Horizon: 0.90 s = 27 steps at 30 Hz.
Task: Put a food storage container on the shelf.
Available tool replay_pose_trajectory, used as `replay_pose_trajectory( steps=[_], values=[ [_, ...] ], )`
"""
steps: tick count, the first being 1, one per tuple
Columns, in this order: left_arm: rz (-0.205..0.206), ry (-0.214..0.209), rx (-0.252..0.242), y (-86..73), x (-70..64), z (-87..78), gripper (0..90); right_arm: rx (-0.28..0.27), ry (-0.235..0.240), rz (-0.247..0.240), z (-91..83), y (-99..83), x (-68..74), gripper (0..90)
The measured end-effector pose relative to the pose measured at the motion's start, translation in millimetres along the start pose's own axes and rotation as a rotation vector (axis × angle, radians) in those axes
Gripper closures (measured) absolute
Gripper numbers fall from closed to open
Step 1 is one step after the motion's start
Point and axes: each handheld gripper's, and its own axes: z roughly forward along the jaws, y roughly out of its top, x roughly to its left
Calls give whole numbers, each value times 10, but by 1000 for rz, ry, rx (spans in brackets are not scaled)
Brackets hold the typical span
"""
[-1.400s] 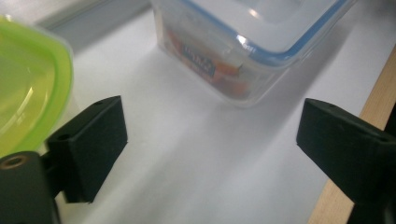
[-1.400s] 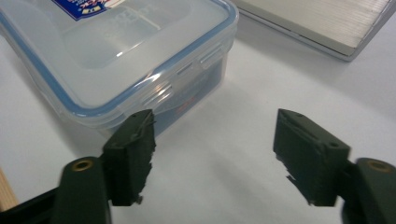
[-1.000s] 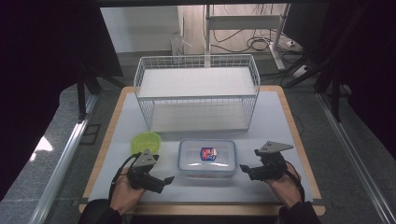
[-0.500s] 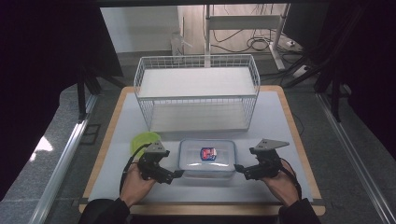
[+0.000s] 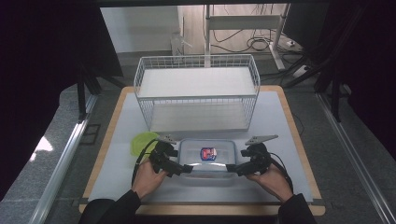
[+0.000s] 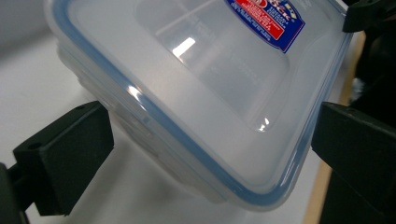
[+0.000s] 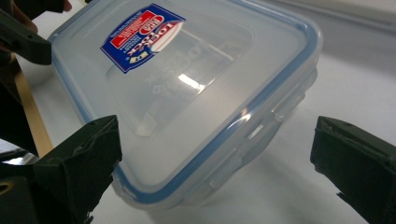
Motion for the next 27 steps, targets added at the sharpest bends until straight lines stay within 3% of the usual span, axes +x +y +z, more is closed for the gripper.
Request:
replay_pose_trajectory(
  steps=[3,7,10,12,17,20,23,27],
  values=[
    [-16,6,3,26,29,36,0,16,50,37,58,20,-31,26],
    [-50,-9,6,56,54,67,0,32,72,66,127,66,-42,22],
    [-56,-16,4,44,60,70,0,41,112,125,174,76,-94,29],
    [-46,-15,13,37,44,64,0,41,121,147,165,76,-117,63],
    [5,33,8,20,-53,33,2,39,113,172,89,48,-78,135],
    [40,69,-4,-9,-147,-9,24,33,99,157,51,27,-27,163],
    [83,93,-30,-69,-202,-99,102,2,85,150,-42,-6,12,260],
    [57,64,-84,-155,-196,-211,244,-30,90,146,-129,-61,42,349]
  ],
)
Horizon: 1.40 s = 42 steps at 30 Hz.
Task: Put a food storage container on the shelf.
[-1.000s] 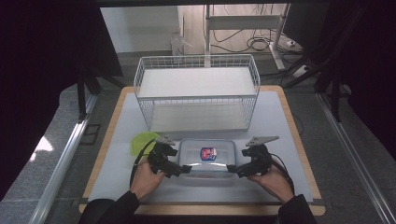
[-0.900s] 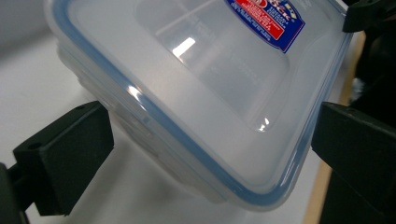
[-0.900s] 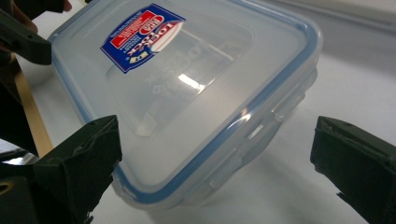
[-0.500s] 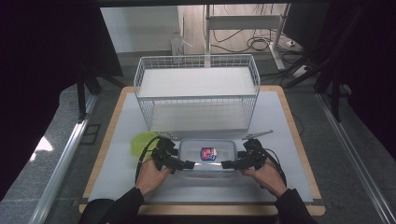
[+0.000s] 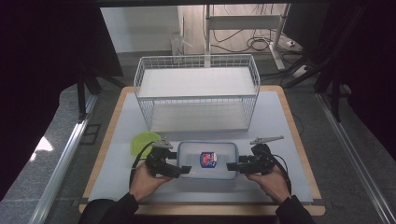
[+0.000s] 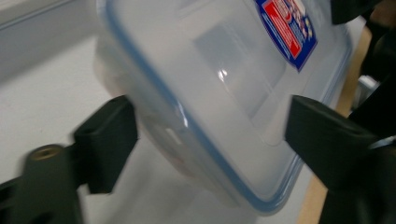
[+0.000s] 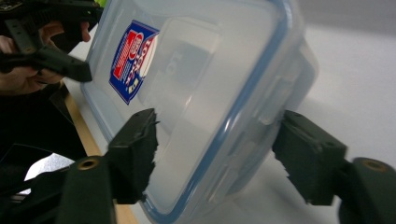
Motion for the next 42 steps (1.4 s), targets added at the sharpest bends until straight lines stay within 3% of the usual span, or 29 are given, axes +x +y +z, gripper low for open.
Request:
replay_pose_trajectory(
  steps=[4,9,12,15,19,22,24,26,27,29,32,39,42],
  values=[
    [-30,-44,-45,-70,40,-87,395,-25,12,-6,-74,-56,29,429],
    [-41,-92,-85,-150,64,-159,497,-47,41,-5,-138,-123,34,487],
    [-29,-83,-80,-160,39,-162,500,-44,51,-9,-149,-137,36,484],
    [-30,-75,-72,-170,34,-145,469,-9,40,-16,-84,-146,35,415],
    [-27,-71,-71,-178,27,-140,465,-8,48,1,-85,-149,22,443],
    [-47,-98,-52,-198,52,-128,465,-5,41,-8,-89,-150,40,444],
    [-68,-133,-8,-237,81,-72,424,-7,43,-7,-89,-153,38,444],
    [-74,-136,-20,-255,83,-64,406,-6,45,-3,-90,-154,34,444],
    [-50,-115,-30,-234,67,-94,421,-7,47,-3,-91,-157,31,444],
    [-55,-116,-56,-221,84,-129,456,-6,50,-6,-91,-160,34,453],
    [-138,-180,-106,-257,197,-150,516,-12,51,-9,-85,-160,42,461],
    [-161,-117,-128,-227,131,-134,505,-49,61,74,-73,-165,21,486],
    [-149,-81,-116,-190,89,-143,507,-63,48,63,-78,-164,35,494]
  ],
)
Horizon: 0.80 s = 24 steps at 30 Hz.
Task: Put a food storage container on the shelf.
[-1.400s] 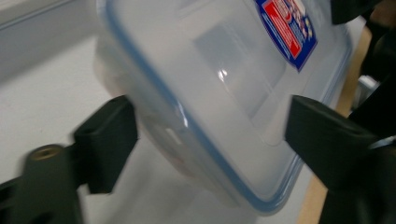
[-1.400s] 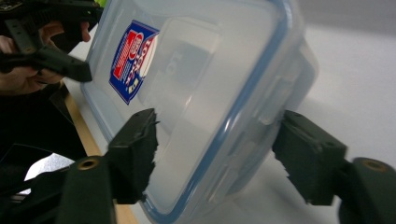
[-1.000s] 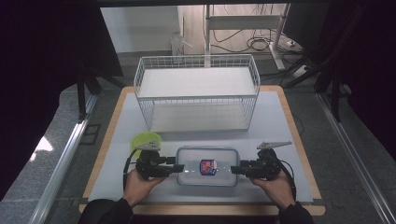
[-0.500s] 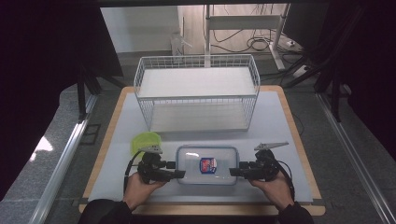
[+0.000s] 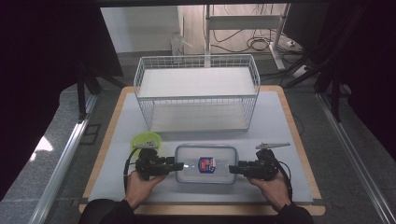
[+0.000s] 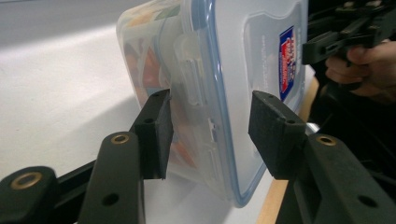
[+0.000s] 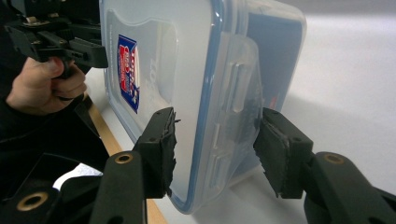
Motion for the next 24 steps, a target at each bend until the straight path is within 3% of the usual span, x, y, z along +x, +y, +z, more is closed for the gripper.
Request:
replay_pose_trajectory(
  steps=[3,10,18,24],
  values=[
    [10,18,-3,23,-22,-2,508,-12,-14,-10,-4,6,27,494],
    [41,29,-39,131,-78,-92,515,-65,2,-22,-58,93,53,494],
    [69,47,-63,263,-108,-210,517,-89,4,-65,-94,278,126,494],
    [83,64,-96,416,-125,-336,519,-116,13,-99,-125,533,191,494]
  ],
)
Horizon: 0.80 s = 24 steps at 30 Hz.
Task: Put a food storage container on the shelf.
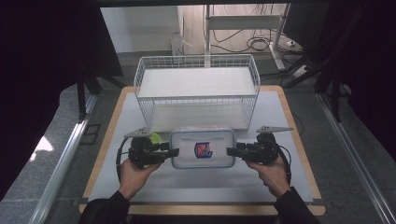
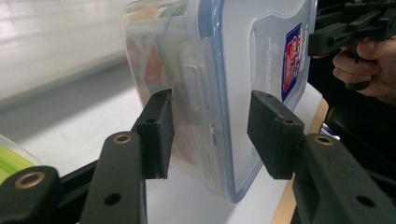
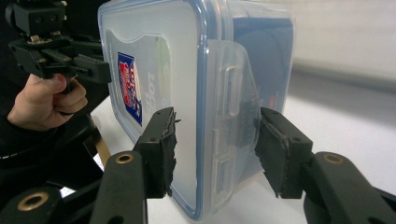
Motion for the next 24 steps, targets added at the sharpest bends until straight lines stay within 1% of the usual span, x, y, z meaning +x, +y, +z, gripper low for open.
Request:
replay_pose_trajectory(
  steps=[4,5,6,9,18,19,20,22,23,24],
  values=[
    [5,4,-12,114,-1,-45,521,-14,4,-14,-19,168,19,494],
    [5,4,-12,114,-1,-45,522,-14,4,-14,-19,168,19,494],
    [5,1,-16,176,10,-59,523,-27,3,-20,-32,247,28,494],
    [2,-2,-27,271,33,-80,524,-38,-3,-28,-46,363,45,494],
    [12,20,-46,606,55,-195,524,-62,2,-41,-55,721,61,491],
    [12,20,-46,606,55,-195,524,-62,2,-41,-55,721,61,491],
    [16,24,-47,689,60,-228,524,-68,5,-43,-57,802,72,491],
    [20,27,-51,769,65,-262,523,-73,6,-50,-64,884,87,492],
    [20,27,-51,769,65,-262,524,-75,6,-52,-69,926,96,491],
    [25,28,-56,844,74,-290,523,-75,6,-55,-72,969,102,491]
  ],
)
